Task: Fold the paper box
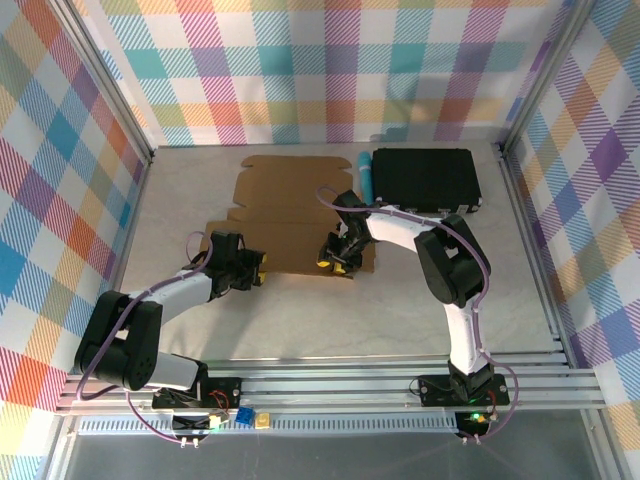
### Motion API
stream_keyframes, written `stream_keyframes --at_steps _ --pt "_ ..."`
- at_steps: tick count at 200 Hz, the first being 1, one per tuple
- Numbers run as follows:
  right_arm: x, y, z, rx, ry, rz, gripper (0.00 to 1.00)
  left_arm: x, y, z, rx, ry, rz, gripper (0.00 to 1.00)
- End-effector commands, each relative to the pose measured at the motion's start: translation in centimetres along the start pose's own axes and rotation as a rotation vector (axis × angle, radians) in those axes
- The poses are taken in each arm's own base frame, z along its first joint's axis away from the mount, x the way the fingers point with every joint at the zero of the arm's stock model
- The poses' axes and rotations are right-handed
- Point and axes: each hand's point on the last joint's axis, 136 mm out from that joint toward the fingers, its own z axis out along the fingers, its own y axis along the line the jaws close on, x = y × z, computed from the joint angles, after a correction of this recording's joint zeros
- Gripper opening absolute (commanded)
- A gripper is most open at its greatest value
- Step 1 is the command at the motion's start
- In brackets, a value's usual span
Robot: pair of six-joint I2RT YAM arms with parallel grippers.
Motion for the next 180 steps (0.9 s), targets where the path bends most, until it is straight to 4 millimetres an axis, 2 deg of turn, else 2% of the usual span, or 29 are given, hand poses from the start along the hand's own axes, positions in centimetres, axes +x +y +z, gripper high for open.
stream_keyframes --at_steps 1,49,65,75,88,107,120,129,145,158,180 --pt "0.9 -0.3 0.2 0.018 0.054 0.009 0.36 -0.1 -1.3 -0.3 0.053 -0.017 0.04 0.32" --pt "0.3 0.7 -0.7 0.006 0.03 -0.007 0.36 0.2 0.7 0.5 -0.032 0.018 0.039 0.24" --pt "0.1 1.1 -1.2 0.006 0.014 -0.023 0.36 0.3 1.3 0.5 -0.065 0.024 0.045 0.13" --pt "-0.1 1.4 -1.8 0.008 -0.004 -0.041 0.37 0.4 1.5 0.4 -0.079 0.03 0.047 0.0" --pt "-0.4 2.2 -3.1 -0.001 -0.047 -0.085 0.4 0.6 1.2 0.1 -0.074 0.035 0.049 0.0" --pt "-0.8 4.1 -6.5 -0.039 -0.158 -0.205 0.45 0.7 -0.9 -1.8 -0.051 0.003 0.069 0.0" --pt "-0.6 5.6 -9.4 -0.079 -0.257 -0.321 0.5 0.7 -3.5 -4.3 -0.019 -0.042 0.111 0.0" --pt "-0.2 6.6 -11.8 -0.11 -0.329 -0.412 0.52 0.6 -4.4 -6.1 -0.035 -0.075 0.141 0.0" --pt "1.2 8.2 -15.8 -0.158 -0.465 -0.582 0.56 0.9 -7.2 -9.1 -0.012 -0.11 0.197 0.0" --pt "2.6 9.5 -19.0 -0.199 -0.57 -0.73 0.61 1.4 -8.6 -10.6 0.001 -0.111 0.223 0.0" --pt "5.3 11.3 -22.6 -0.202 -0.74 -1.004 0.68 2.1 -10.5 -12.8 0.046 -0.111 0.241 0.0"
